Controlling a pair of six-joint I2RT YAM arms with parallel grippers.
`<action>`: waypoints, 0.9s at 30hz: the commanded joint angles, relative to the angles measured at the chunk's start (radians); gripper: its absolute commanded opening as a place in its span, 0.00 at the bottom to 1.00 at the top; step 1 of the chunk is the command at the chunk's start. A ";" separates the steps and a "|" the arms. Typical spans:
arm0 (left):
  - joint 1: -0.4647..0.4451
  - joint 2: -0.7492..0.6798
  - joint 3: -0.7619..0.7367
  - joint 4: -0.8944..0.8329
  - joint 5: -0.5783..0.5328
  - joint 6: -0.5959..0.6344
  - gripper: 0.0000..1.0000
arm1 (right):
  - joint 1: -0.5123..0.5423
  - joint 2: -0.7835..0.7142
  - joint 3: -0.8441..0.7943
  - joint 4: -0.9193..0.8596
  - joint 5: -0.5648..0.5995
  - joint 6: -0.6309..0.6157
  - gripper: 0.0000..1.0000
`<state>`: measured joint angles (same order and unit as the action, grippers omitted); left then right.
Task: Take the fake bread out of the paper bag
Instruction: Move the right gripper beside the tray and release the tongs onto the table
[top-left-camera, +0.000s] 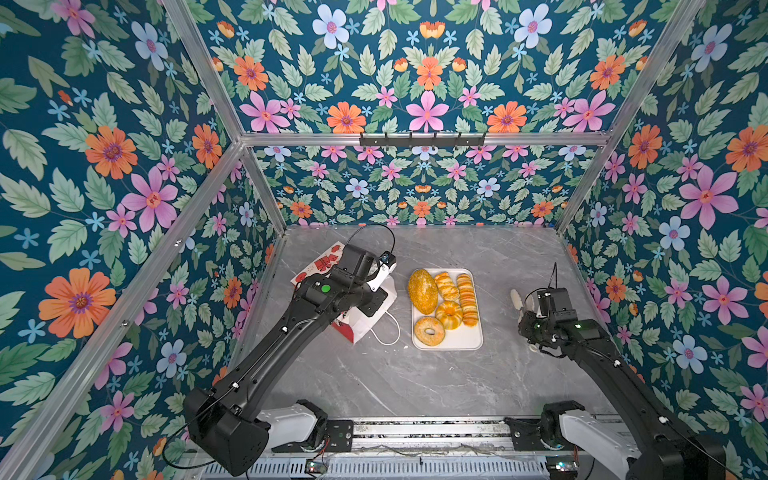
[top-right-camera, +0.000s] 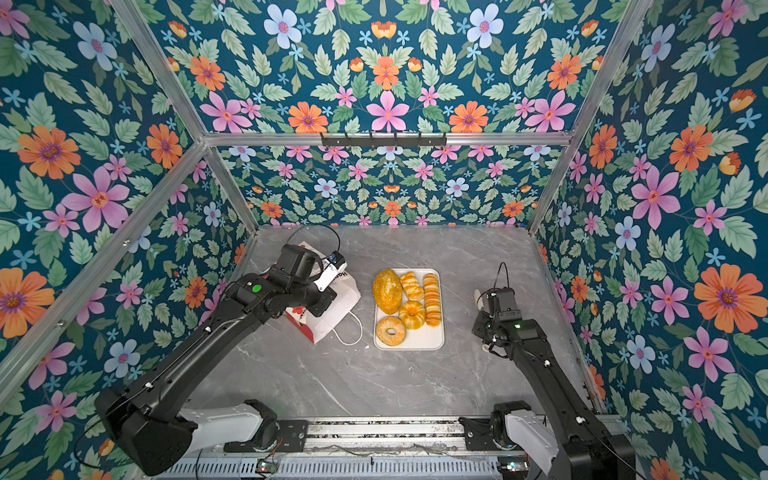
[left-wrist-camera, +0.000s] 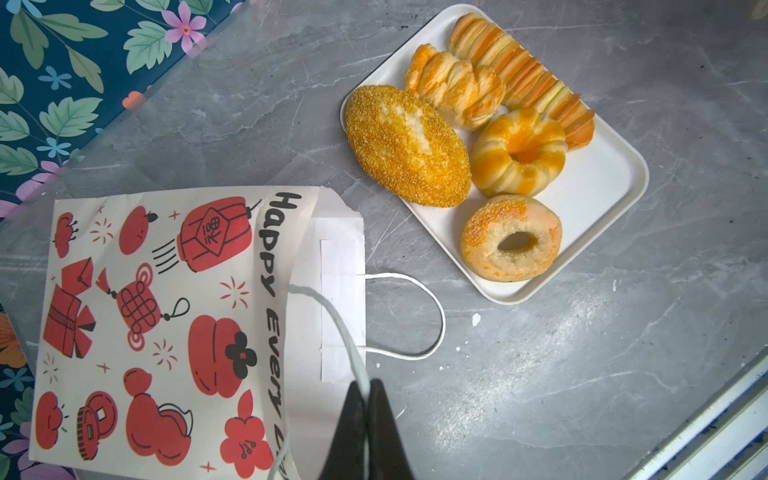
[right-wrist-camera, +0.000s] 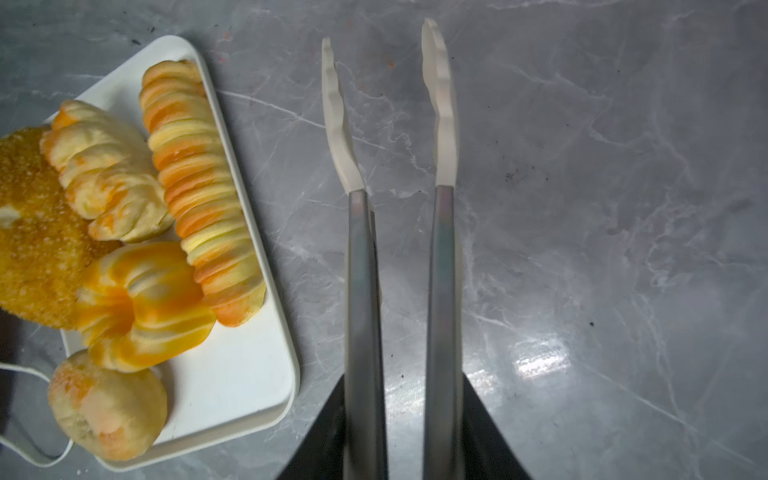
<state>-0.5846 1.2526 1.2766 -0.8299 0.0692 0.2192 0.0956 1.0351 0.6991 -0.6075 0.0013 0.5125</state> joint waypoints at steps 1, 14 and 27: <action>0.002 -0.015 -0.013 0.034 0.004 0.007 0.00 | -0.039 0.082 0.020 0.103 -0.025 -0.017 0.36; 0.027 -0.074 -0.049 0.074 0.017 0.002 0.00 | -0.184 0.450 0.093 0.214 -0.123 0.017 0.41; 0.045 -0.061 0.084 0.107 0.075 -0.062 0.00 | -0.185 0.321 0.014 0.225 -0.071 0.046 0.75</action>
<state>-0.5407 1.1866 1.3197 -0.7673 0.1074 0.1955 -0.0898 1.4010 0.7292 -0.3939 -0.1085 0.5373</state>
